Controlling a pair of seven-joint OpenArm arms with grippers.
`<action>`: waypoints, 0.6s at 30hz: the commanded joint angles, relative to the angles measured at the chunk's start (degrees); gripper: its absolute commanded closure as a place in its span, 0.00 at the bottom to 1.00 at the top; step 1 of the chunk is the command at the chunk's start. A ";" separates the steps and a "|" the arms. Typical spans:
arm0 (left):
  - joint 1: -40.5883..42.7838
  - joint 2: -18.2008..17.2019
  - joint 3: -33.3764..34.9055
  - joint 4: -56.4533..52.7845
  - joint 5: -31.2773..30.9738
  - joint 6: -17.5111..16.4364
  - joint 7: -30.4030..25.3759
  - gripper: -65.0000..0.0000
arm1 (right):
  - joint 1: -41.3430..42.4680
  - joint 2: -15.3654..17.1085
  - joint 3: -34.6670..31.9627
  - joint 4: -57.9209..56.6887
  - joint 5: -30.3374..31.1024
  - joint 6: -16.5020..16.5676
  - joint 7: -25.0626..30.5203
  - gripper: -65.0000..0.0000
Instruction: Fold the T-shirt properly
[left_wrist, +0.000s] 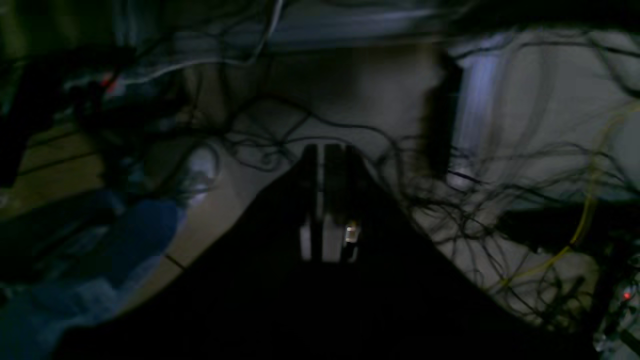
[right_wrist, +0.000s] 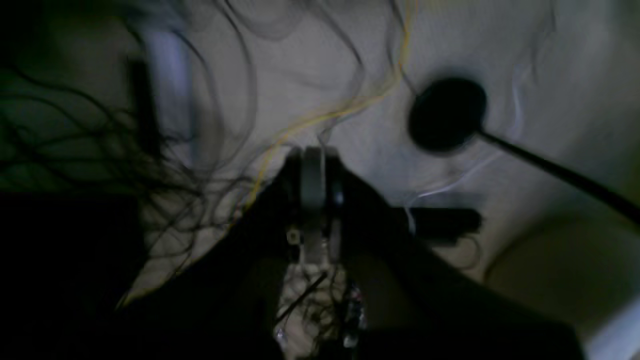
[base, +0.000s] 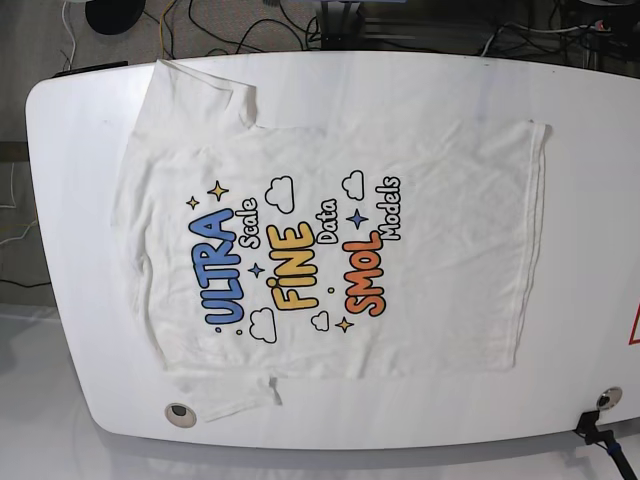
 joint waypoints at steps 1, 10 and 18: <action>4.22 -1.08 -0.54 5.45 -0.46 0.28 -0.19 1.00 | -5.51 1.94 0.44 7.52 2.26 -0.13 -0.30 1.00; 16.97 -1.22 -5.06 26.70 -2.06 -0.56 -1.24 1.00 | -19.15 2.88 7.76 28.55 7.05 0.70 -3.96 1.00; 19.83 -0.55 -15.02 43.41 -6.30 -6.59 5.72 1.00 | -22.51 3.40 15.72 43.99 13.36 2.31 -12.37 1.00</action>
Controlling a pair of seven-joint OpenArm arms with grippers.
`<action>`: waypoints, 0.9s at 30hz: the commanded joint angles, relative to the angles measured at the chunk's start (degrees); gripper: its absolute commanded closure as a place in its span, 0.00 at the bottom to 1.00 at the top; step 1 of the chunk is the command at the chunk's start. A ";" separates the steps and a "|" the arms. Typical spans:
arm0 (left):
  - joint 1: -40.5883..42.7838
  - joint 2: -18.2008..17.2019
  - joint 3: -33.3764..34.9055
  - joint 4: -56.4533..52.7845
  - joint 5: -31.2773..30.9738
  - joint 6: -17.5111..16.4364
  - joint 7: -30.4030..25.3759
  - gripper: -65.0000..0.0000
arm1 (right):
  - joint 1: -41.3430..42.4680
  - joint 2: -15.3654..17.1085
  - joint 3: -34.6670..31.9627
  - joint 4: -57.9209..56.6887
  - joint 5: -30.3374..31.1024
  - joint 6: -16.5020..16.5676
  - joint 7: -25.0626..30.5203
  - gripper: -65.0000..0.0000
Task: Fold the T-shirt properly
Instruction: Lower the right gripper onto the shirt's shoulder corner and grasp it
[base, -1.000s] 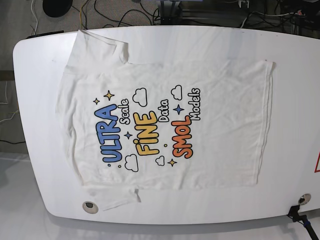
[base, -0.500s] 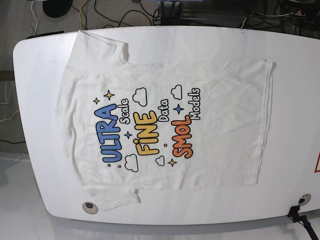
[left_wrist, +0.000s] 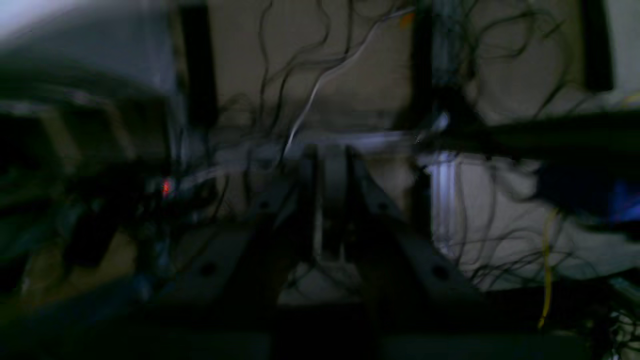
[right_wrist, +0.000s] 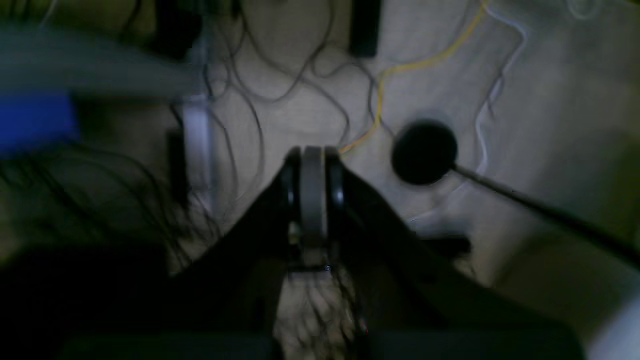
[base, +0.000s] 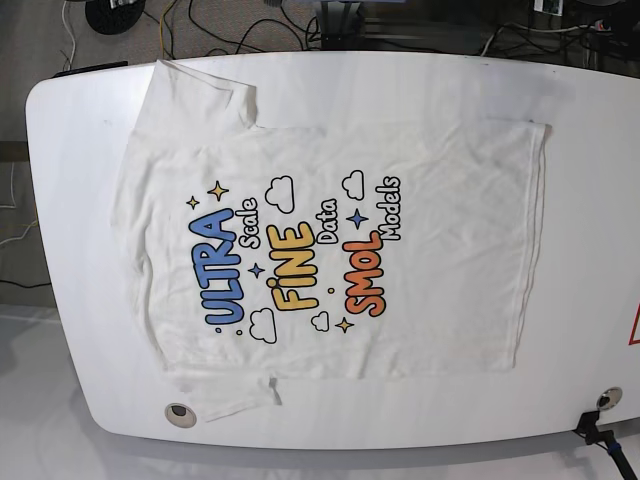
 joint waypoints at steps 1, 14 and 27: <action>0.87 0.13 -2.49 2.55 -0.97 -1.00 2.03 1.00 | -0.85 0.36 3.01 5.29 3.14 1.00 -0.59 1.00; -0.15 3.80 -15.10 16.56 -7.31 -11.91 8.50 0.78 | 8.80 -1.42 5.62 14.35 5.22 1.92 -13.85 1.00; -9.66 4.59 -20.27 16.92 -11.52 -13.58 14.25 0.66 | 10.51 -1.08 9.63 23.36 6.46 10.63 -20.45 0.83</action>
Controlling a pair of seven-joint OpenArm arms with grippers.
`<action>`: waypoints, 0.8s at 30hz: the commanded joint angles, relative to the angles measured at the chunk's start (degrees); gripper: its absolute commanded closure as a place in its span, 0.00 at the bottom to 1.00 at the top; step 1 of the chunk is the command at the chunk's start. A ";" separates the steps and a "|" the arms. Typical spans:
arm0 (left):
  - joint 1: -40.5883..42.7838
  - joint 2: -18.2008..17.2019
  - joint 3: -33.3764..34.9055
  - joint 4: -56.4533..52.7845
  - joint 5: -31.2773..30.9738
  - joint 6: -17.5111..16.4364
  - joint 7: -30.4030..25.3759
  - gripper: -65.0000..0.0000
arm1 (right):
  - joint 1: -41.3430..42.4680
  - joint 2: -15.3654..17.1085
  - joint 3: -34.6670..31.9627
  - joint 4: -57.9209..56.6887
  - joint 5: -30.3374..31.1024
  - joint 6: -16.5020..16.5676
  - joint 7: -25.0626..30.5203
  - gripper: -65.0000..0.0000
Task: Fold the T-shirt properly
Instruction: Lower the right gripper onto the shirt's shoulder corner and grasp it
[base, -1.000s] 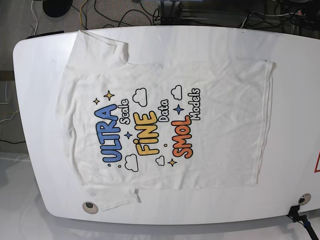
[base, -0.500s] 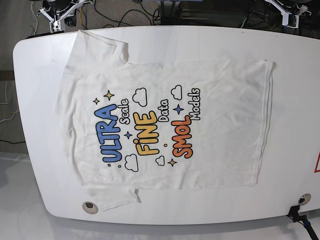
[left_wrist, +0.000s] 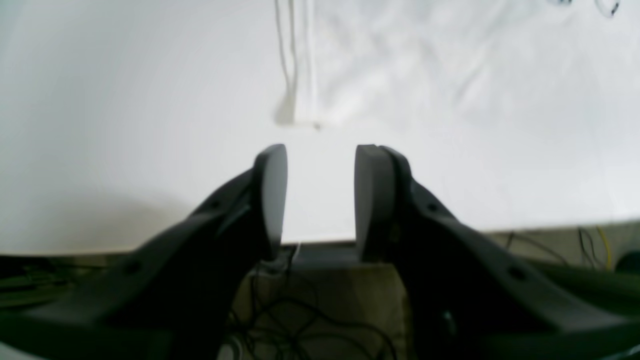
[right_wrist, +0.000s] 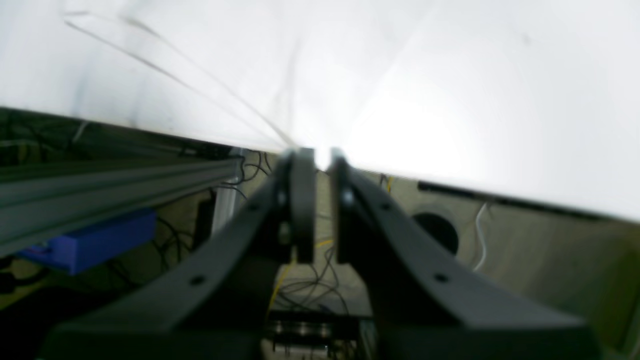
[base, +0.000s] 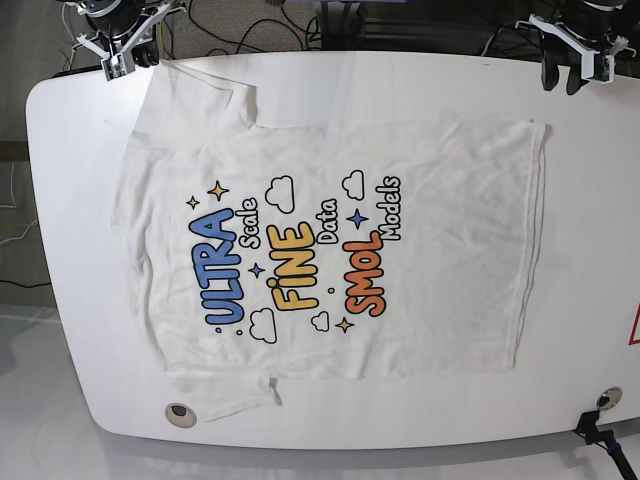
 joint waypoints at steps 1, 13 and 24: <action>0.36 -0.46 -1.22 0.78 -1.66 0.16 -1.00 0.66 | 1.52 0.69 1.18 2.00 1.82 0.99 0.29 0.78; -1.53 -0.77 -0.51 -0.47 -1.22 -0.11 -1.76 0.48 | 10.38 -1.03 0.82 0.41 5.75 -0.21 -0.72 0.59; -3.54 -0.54 -0.16 -0.99 -1.17 0.20 -0.96 0.48 | 14.48 -0.70 0.17 -5.33 6.06 -0.65 -0.11 0.58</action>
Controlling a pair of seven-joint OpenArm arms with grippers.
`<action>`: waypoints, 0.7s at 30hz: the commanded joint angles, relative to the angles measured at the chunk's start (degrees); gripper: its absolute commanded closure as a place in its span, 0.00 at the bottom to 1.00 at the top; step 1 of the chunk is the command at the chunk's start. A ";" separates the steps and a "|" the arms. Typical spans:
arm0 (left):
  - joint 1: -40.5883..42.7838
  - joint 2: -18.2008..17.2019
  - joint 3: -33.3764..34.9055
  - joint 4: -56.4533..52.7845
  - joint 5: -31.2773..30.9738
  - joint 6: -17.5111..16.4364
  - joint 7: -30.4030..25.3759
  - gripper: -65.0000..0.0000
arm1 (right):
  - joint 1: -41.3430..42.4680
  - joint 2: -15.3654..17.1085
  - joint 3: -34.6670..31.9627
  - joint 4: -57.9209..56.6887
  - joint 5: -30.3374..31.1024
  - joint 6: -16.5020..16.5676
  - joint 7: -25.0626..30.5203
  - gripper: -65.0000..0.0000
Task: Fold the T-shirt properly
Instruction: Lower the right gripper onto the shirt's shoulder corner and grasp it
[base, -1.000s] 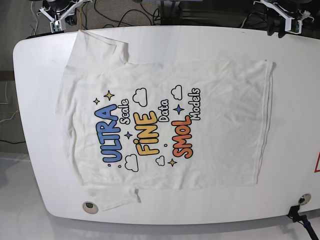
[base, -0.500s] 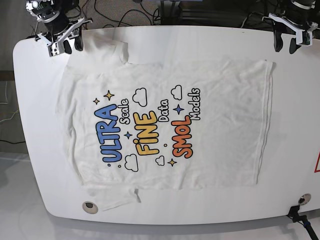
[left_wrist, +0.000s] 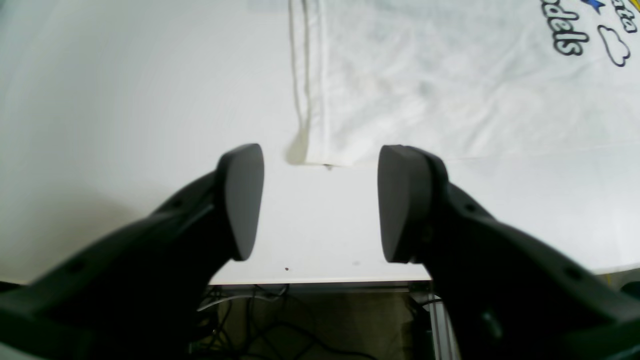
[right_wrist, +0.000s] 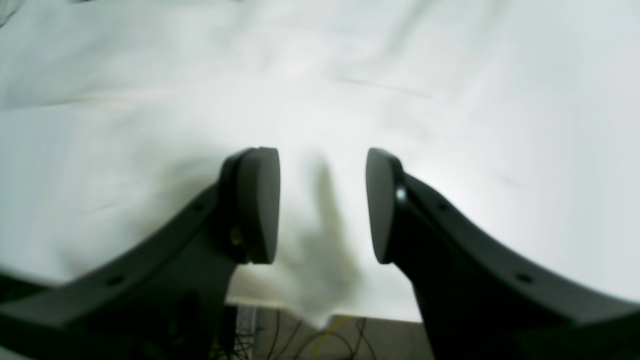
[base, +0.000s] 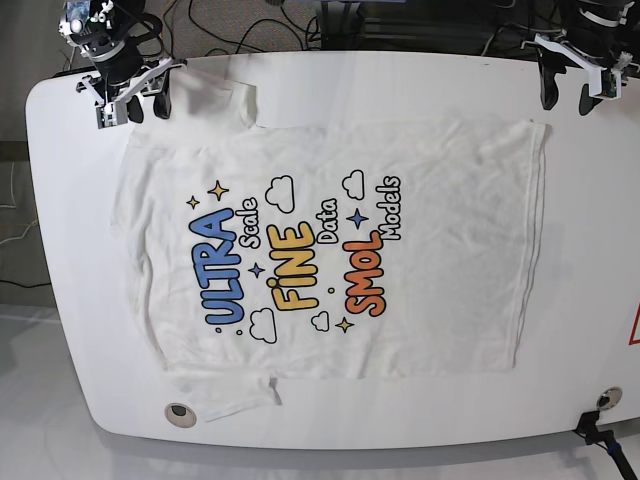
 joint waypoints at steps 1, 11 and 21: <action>0.95 -0.33 -0.26 0.95 -0.52 0.27 -1.32 0.48 | 0.25 1.46 0.75 -1.40 0.07 -0.29 1.25 0.58; 0.90 -0.21 0.11 0.87 -0.41 0.01 -1.13 0.48 | 3.46 6.91 1.04 -3.07 -0.22 -0.50 1.49 0.57; 1.05 -0.19 0.26 0.97 -0.65 0.07 -0.34 0.49 | 5.64 5.76 0.72 -9.18 -0.86 -0.77 1.68 0.57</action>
